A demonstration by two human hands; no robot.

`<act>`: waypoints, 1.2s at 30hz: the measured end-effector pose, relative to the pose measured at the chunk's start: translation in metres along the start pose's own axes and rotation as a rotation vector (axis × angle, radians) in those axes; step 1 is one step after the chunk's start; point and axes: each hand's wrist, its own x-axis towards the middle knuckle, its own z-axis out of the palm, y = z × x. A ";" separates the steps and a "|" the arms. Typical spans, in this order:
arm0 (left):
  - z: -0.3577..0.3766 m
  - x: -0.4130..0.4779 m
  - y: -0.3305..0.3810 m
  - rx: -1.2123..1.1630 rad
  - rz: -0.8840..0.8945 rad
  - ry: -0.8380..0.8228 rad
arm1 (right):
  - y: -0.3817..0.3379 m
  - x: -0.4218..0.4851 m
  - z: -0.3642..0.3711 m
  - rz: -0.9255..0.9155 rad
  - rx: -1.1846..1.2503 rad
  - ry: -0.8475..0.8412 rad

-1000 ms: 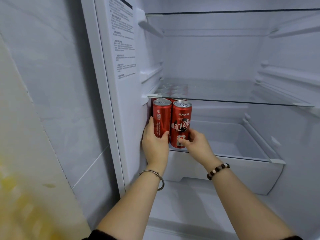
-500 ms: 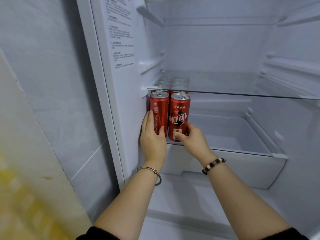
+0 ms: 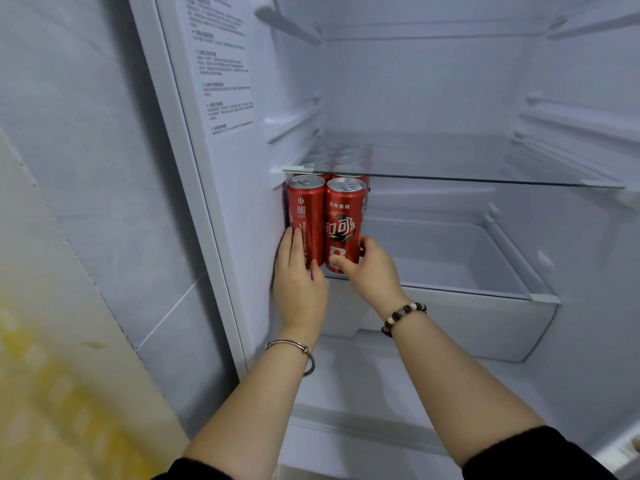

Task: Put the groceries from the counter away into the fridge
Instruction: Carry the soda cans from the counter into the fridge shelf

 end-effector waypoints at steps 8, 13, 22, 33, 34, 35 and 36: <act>-0.014 -0.046 0.008 0.131 0.042 -0.269 | 0.020 -0.051 -0.020 -0.009 0.039 0.169; -0.010 -0.085 0.030 0.202 0.183 -0.421 | 0.050 -0.112 -0.045 -0.014 -0.082 0.218; -0.009 -0.186 0.061 0.237 0.528 -0.776 | 0.108 -0.266 -0.087 0.278 -0.340 0.319; -0.064 -0.342 0.140 -0.087 0.878 -1.202 | 0.097 -0.476 -0.134 0.843 -0.615 0.651; -0.071 -0.355 0.153 -0.115 0.912 -1.239 | 0.094 -0.494 -0.142 0.884 -0.641 0.693; -0.077 -0.368 0.164 -0.143 0.944 -1.270 | 0.089 -0.511 -0.149 0.922 -0.671 0.734; -0.084 -0.379 0.176 -0.174 0.978 -1.289 | 0.085 -0.528 -0.156 0.960 -0.703 0.777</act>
